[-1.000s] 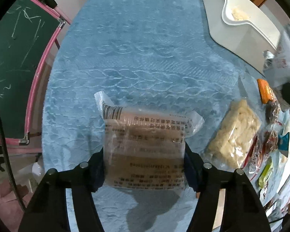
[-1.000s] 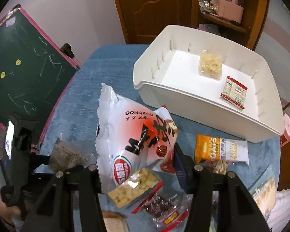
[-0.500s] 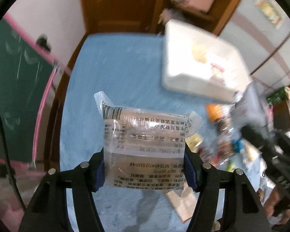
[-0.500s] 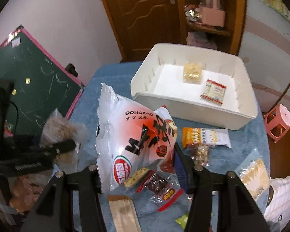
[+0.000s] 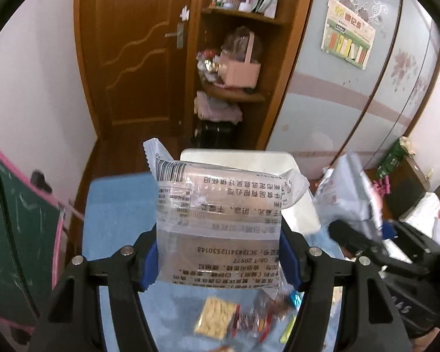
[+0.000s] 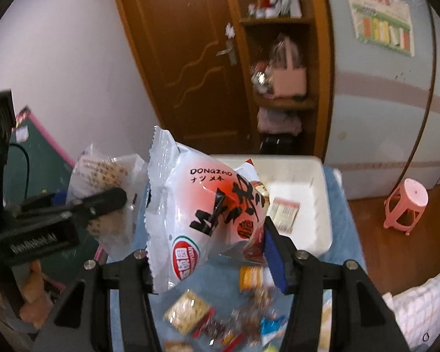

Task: Organize snacks
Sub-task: 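Lift both bags over the white tray and release them inside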

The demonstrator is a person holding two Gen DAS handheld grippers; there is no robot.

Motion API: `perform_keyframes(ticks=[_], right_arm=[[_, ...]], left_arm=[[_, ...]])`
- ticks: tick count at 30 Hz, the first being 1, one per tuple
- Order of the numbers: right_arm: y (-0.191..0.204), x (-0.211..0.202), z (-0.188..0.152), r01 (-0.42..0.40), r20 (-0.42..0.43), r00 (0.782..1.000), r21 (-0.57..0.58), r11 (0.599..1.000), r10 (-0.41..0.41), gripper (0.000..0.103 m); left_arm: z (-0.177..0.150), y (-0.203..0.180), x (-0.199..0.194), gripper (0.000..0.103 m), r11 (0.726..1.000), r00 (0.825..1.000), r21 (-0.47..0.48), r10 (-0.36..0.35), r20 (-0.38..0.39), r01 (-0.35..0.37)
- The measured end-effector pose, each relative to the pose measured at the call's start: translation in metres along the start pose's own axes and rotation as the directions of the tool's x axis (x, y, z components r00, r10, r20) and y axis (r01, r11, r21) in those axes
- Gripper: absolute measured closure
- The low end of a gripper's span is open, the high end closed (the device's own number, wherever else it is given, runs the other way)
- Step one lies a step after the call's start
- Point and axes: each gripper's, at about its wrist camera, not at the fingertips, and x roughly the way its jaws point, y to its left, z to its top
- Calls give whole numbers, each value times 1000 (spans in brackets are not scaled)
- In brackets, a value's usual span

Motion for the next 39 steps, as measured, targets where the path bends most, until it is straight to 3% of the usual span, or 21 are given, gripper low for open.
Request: perform_keyframes(ticks=[4, 10, 19, 28, 30, 31, 32, 34, 39], right_arm=[[-14, 7, 24, 14, 42, 999, 29, 999, -15, 48], [-36, 37, 38, 24, 19, 999, 72, 997, -26, 48], [-58, 84, 39, 73, -50, 996, 77, 994, -69, 47], [-79, 138, 34, 120, -169, 980, 91, 989, -104, 44], [-81, 147, 31, 125, -197, 975, 97, 987, -104, 40], [-83, 151, 30, 123, -206, 973, 106, 987, -99, 33], [-84, 152, 29, 123, -204, 974, 110, 986, -98, 25], [-85, 150, 27, 131, -188, 976, 110, 985, -109, 19], [-84, 149, 27, 128, -185, 977, 112, 985, -106, 18]], left_arm=[[26, -12, 12, 37, 1000, 1000, 3, 1, 23, -1], [46, -20, 51, 37, 1000, 1000, 6, 24, 10, -24], [56, -27, 127, 35, 996, 993, 11, 85, -84, -85], [54, -25, 175, 19, 997, 984, -1, 82, -157, -83], [52, -23, 177, 10, 996, 984, -11, 81, -157, -83], [53, -23, 178, 5, 996, 984, -11, 86, -159, -89], [52, -22, 179, 3, 996, 983, -9, 88, -160, -91], [51, -22, 179, 1, 996, 983, -7, 91, -160, -94], [48, -23, 176, 1, 994, 982, -4, 108, -156, -109]])
